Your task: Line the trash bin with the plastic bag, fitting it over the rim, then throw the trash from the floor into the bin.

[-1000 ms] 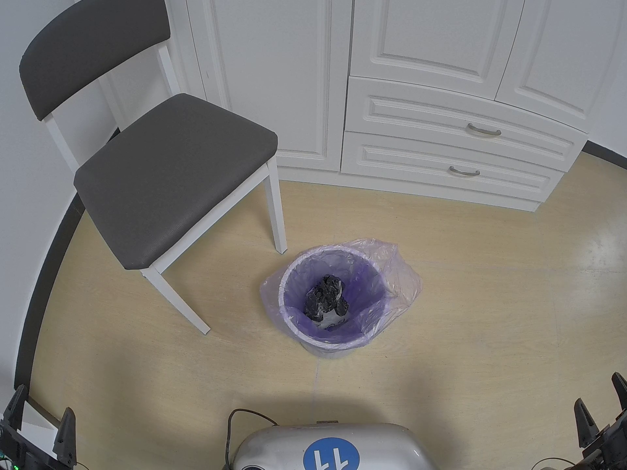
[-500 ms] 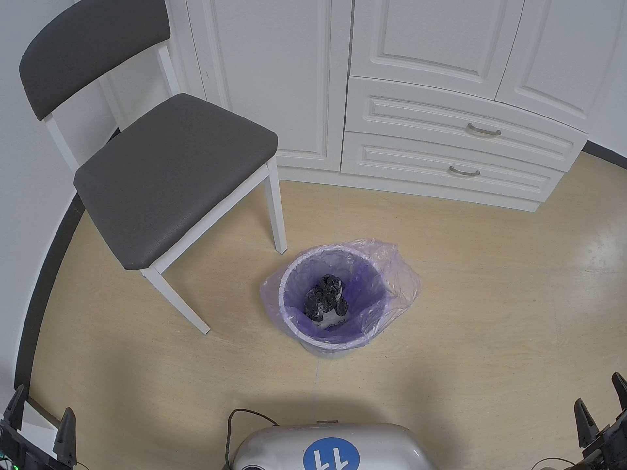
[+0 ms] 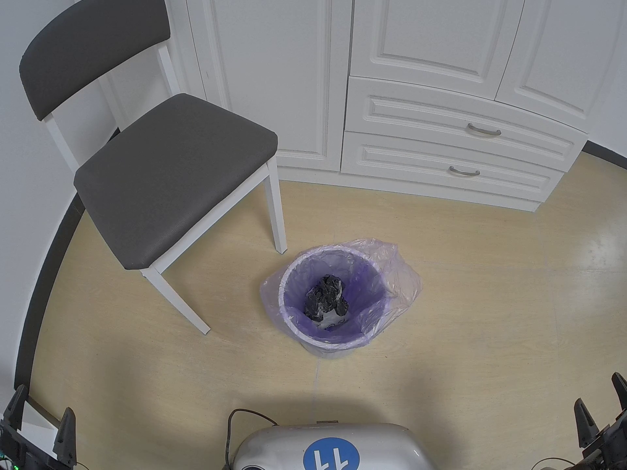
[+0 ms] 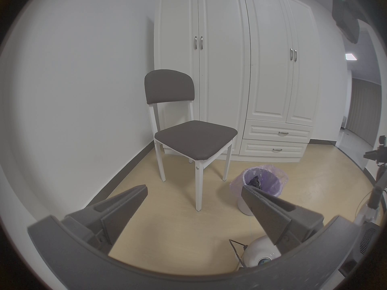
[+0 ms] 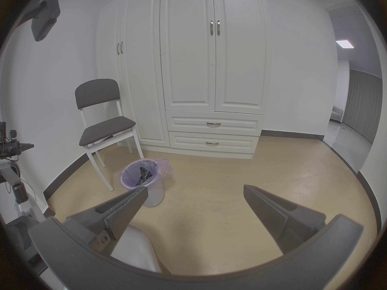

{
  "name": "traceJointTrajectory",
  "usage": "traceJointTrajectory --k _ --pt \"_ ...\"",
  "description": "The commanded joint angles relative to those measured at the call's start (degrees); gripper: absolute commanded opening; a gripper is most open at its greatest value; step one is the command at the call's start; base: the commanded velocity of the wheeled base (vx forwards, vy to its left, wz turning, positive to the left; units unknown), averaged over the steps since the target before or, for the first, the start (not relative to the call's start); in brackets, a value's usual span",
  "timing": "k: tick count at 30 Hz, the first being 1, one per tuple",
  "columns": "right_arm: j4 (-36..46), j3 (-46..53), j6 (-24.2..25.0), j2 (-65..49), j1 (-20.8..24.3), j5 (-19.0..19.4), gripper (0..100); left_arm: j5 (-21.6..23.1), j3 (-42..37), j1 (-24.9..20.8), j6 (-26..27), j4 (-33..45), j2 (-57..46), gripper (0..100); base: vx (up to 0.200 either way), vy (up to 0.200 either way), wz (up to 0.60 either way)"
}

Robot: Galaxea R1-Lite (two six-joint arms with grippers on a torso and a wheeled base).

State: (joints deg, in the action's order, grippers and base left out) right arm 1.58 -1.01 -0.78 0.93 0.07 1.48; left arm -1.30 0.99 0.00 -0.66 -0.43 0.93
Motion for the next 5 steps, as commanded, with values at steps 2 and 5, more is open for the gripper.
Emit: traceJointTrajectory --k 2,5 --pt "0.0 1.01 -0.01 -0.84 0.01 0.02 100 -0.01 -0.99 0.0 -0.04 -0.01 -0.84 100 0.0 0.0 0.0" --pt "0.0 1.01 -0.01 -0.84 0.01 0.02 100 -0.01 -0.99 0.0 -0.04 -0.01 -0.84 100 0.0 0.0 0.0"
